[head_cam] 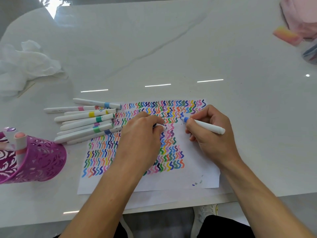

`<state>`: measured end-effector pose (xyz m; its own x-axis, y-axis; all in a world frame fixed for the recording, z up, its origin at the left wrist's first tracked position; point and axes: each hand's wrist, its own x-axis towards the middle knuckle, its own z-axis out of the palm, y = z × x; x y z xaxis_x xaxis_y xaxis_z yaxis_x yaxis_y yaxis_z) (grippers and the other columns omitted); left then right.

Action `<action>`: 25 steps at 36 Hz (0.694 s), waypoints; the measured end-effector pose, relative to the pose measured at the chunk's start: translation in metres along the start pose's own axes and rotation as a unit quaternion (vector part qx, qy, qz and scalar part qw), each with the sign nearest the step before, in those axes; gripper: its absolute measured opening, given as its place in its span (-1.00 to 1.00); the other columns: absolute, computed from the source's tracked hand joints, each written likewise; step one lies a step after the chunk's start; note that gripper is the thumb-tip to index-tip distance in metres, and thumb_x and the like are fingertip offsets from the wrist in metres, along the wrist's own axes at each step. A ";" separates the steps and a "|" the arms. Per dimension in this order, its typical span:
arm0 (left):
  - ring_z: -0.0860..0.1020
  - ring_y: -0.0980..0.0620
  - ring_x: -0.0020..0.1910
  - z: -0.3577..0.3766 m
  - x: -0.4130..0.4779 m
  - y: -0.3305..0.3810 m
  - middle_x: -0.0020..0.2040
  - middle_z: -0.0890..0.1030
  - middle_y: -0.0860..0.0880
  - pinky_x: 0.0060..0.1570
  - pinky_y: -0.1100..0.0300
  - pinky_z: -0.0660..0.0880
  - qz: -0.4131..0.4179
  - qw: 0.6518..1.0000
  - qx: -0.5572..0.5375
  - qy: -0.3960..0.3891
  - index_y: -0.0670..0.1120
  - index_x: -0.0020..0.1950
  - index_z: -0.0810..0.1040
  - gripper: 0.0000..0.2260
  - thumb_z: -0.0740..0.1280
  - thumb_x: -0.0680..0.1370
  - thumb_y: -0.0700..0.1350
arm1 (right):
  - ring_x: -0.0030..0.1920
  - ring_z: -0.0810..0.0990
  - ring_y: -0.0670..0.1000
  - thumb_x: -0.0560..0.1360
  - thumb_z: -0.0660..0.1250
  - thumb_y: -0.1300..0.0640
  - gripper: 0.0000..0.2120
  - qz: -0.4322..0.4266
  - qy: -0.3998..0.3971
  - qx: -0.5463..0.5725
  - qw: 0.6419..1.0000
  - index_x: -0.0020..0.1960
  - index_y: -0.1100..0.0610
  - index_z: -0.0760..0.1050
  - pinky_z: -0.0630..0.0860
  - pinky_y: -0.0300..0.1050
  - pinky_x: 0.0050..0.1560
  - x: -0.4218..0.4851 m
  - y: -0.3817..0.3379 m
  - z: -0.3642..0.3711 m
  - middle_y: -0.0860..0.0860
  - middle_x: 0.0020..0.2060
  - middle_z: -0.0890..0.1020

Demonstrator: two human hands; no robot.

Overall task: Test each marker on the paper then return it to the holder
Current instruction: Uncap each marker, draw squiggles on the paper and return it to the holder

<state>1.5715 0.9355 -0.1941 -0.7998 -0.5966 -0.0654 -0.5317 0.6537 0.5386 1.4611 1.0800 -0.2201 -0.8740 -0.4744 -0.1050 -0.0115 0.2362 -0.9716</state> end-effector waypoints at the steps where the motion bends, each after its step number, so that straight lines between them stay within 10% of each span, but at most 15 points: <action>1: 0.38 0.17 -0.07 0.000 0.000 0.000 0.04 0.55 0.15 -0.03 0.28 0.30 0.001 1.000 0.002 0.001 0.09 0.19 0.67 -0.82 0.31 0.65 -0.02 | -0.37 0.64 0.03 0.43 0.46 0.13 -0.89 -0.002 -0.001 0.000 1.000 -0.17 0.11 0.54 0.56 -0.20 -0.40 0.000 0.000 0.000 0.08 -0.31 0.68; 25: 0.59 0.22 -0.13 -0.012 -0.008 0.007 -0.11 0.64 0.18 -0.15 0.31 0.49 -0.026 0.991 -0.128 0.033 0.14 0.12 0.67 -0.86 0.34 0.62 0.01 | -0.16 0.70 0.05 0.55 0.49 0.23 -0.83 -0.055 -0.015 -0.001 0.998 0.07 0.00 0.66 0.68 0.06 -0.09 -0.011 -0.027 -0.001 -0.08 -0.14 0.72</action>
<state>1.5772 0.9390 -0.1793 -0.7488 -0.6612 -0.0475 -0.4763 0.4869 0.7322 1.4706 1.0799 -0.1922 -0.8522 -0.5232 -0.0047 -0.1067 0.1826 -0.9774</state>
